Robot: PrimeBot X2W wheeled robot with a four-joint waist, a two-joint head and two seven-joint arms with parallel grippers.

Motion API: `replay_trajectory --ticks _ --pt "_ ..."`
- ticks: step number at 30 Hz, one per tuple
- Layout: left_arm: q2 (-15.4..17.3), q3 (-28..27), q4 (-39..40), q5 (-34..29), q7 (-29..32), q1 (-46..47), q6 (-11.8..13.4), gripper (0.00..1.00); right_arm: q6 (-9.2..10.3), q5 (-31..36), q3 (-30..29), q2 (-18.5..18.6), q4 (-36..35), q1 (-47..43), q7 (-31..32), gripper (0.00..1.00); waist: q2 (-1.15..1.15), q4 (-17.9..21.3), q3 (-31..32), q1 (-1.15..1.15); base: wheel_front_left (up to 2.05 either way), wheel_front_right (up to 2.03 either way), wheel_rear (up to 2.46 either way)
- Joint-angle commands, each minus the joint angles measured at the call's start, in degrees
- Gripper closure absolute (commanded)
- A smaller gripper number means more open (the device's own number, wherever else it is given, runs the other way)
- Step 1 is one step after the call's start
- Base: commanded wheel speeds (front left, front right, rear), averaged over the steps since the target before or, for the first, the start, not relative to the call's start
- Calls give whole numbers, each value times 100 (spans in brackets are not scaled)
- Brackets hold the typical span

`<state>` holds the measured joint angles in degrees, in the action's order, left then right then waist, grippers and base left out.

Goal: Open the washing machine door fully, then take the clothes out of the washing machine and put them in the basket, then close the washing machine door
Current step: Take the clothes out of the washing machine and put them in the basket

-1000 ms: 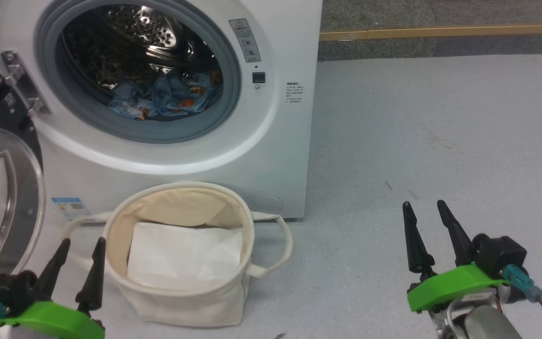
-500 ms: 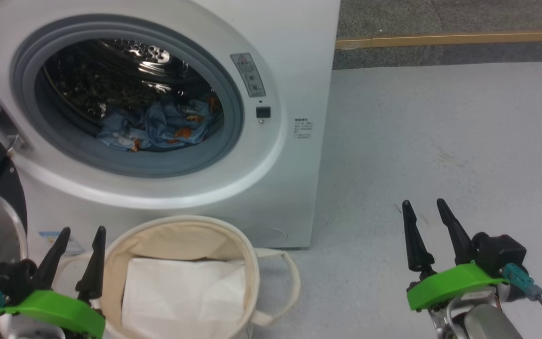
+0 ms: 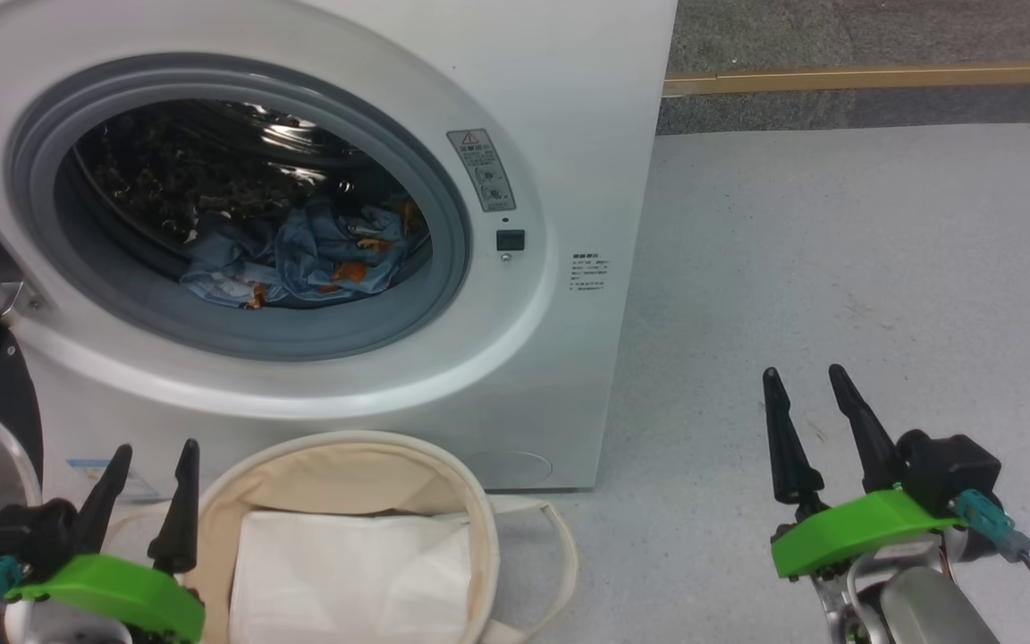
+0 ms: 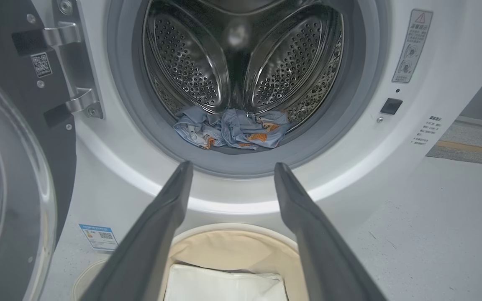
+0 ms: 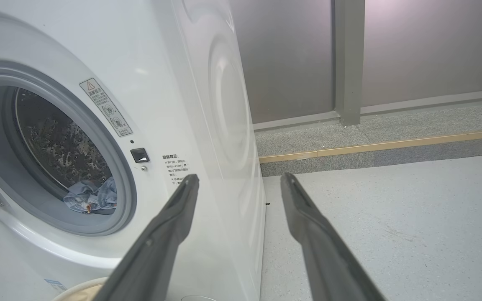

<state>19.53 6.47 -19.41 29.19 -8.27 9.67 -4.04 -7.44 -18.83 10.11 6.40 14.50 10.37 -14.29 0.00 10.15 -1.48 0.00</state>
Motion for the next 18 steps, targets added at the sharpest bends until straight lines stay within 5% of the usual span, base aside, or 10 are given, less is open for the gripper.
replay_trajectory --ticks 1,18 --pt "158 -230 142 -39 -87 364 36 0 -5 41 111 -2 -196 224 -71 0 0 1 1 0 0 0 0" --pt "239 84 -490 -309 197 1317 201 0 -5 21 120 -27 -402 347 -71 0 0 169 -325 0 0 0 0"
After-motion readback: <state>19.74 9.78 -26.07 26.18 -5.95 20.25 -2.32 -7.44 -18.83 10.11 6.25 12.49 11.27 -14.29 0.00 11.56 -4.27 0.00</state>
